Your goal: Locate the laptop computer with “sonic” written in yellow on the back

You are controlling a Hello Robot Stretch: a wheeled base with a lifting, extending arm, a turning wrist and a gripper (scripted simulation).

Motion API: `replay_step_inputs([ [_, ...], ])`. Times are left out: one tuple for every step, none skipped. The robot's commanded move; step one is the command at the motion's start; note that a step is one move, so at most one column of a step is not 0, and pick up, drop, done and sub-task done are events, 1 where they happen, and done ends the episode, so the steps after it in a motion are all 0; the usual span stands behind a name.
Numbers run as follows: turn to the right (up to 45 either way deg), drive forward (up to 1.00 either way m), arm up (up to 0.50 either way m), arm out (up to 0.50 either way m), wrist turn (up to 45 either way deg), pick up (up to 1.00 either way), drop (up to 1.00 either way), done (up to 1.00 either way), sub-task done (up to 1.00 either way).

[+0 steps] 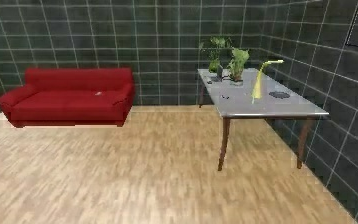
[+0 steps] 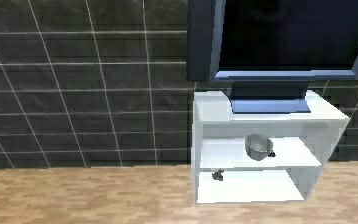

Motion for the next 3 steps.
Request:
replay_step_inputs([
  [-3.0, 0.00, 0.00, 0.00, 0.0, 0.00, 0.00, 0.00, 0.00],
  [-9.0, 0.00, 0.00, 0.00, 0.0, 0.00, 0.00, 0.00, 0.00],
  [0.0, 1.00, 0.00, 0.00, 0.0, 0.00, 0.00, 0.00, 0.00],
])
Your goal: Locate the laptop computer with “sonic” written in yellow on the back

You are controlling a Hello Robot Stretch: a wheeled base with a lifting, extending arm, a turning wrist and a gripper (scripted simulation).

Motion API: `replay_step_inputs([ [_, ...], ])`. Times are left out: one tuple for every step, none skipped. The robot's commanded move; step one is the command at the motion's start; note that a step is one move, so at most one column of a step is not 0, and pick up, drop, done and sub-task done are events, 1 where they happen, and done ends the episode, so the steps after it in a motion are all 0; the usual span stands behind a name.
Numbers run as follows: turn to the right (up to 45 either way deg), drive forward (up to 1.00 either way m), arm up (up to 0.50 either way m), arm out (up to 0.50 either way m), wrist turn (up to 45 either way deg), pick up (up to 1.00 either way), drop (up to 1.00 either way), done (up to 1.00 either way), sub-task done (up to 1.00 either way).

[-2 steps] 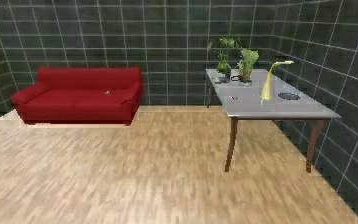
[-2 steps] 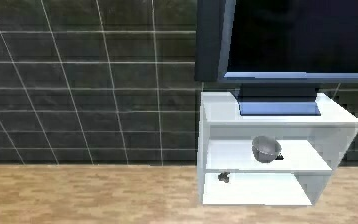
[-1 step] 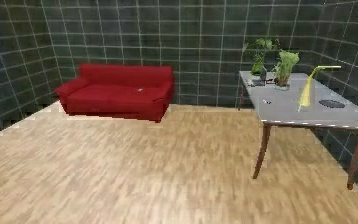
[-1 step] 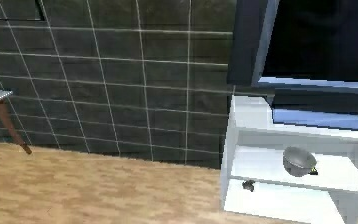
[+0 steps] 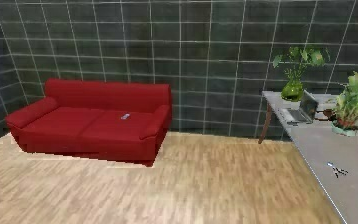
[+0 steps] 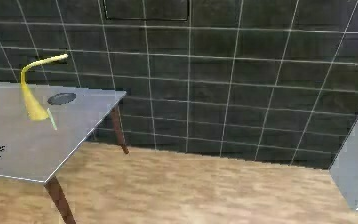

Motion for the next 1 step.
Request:
replay_step_inputs([
  [0.0, 0.45, 0.00, 0.00, 0.0, 0.00, 0.00, 0.00, 0.00],
])
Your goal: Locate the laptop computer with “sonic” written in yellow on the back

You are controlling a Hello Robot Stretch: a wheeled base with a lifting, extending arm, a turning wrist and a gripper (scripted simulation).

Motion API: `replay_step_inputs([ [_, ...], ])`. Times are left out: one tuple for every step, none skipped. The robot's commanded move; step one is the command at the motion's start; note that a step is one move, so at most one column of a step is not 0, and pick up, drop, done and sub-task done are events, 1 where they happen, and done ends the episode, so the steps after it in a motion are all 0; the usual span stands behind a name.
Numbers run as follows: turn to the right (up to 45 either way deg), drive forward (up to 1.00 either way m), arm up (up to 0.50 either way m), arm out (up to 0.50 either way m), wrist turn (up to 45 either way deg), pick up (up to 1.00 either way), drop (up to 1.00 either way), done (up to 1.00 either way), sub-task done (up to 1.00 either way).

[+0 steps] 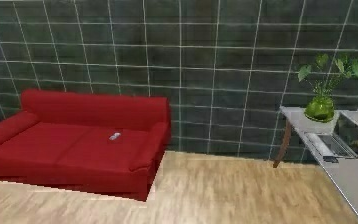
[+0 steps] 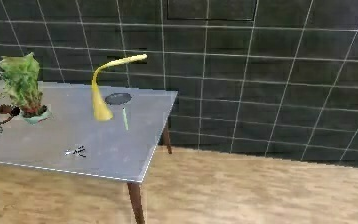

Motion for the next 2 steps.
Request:
replay_step_inputs([
  [6.0, 0.00, 0.00, 0.00, 0.0, 0.00, 0.00, 0.00, 0.00],
  [0.0, 0.65, 0.00, 0.00, 0.0, 0.00, 0.00, 0.00, 0.00],
])
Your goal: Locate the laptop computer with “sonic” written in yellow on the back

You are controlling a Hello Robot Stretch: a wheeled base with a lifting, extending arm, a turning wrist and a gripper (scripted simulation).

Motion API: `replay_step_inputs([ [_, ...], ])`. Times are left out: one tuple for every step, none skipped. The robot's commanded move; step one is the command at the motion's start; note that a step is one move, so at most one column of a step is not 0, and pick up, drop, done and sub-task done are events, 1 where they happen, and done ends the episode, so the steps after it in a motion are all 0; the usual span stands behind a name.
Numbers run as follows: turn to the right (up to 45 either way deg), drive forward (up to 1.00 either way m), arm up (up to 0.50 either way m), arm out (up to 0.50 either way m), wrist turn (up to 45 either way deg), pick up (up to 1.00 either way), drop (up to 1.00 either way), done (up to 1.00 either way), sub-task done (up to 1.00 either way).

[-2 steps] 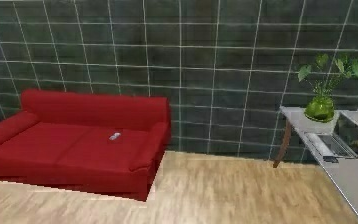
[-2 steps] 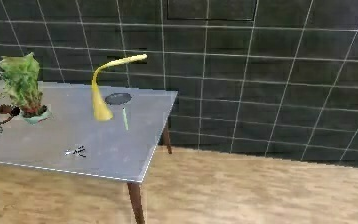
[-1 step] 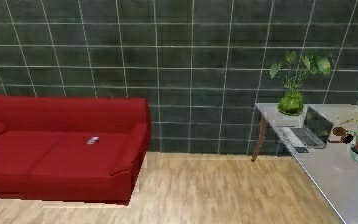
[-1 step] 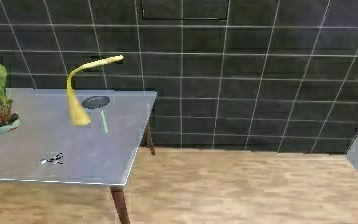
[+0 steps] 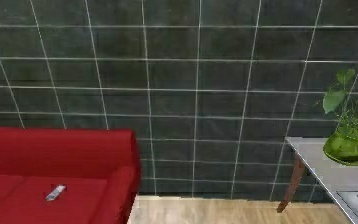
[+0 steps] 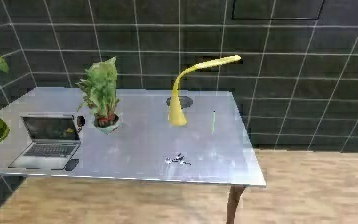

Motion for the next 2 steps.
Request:
replay_step_inputs([
  [45.0, 0.00, 0.00, 0.00, 0.0, 0.00, 0.00, 0.00, 0.00],
  [0.0, 0.00, 0.00, 0.00, 0.0, 0.00, 0.00, 1.00, 0.00],
])
